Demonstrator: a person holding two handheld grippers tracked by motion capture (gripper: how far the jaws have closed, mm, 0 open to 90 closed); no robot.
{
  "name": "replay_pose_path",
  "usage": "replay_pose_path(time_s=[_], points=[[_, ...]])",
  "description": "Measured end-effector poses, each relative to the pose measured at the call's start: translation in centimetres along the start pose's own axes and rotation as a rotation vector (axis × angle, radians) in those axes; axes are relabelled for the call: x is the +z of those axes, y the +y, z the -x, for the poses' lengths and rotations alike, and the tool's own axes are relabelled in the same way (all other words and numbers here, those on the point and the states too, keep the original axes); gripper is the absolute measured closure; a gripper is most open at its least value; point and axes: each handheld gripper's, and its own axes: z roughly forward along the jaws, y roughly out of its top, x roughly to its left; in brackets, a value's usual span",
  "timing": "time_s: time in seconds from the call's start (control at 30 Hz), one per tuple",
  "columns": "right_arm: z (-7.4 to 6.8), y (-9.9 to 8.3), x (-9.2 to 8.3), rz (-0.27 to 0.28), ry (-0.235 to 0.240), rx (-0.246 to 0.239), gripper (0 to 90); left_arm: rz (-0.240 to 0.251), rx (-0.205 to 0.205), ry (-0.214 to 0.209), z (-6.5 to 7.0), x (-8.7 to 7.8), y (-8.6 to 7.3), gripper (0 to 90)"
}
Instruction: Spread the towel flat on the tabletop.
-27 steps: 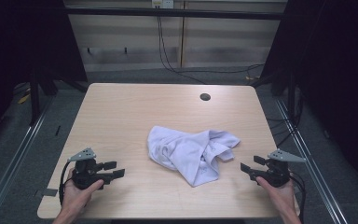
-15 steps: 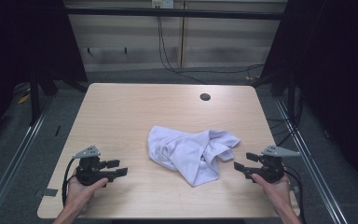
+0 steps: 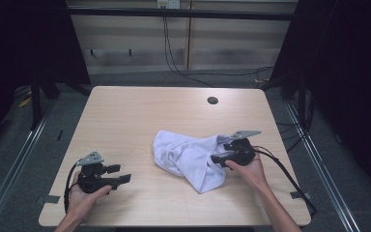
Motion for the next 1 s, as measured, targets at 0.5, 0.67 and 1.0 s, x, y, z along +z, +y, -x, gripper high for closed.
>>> replay_pose_path(time_s=[0.5,0.67,1.0], points=[[-5.0,0.1,2.7,-0.047,0.098,-0.15,72.0,0.061,0.105,-0.08,2.3,2.9,4.1,40.6],[-6.9,0.1,3.4,-0.049,0.187,-0.171,72.2,0.074,0.133,-0.107,2.8,4.6,5.5,46.1],[-8.0,-0.7,-0.1,-0.025,0.182,-0.163,43.1,-0.16,0.181,-0.146,4.6,4.9,1.9,78.9]])
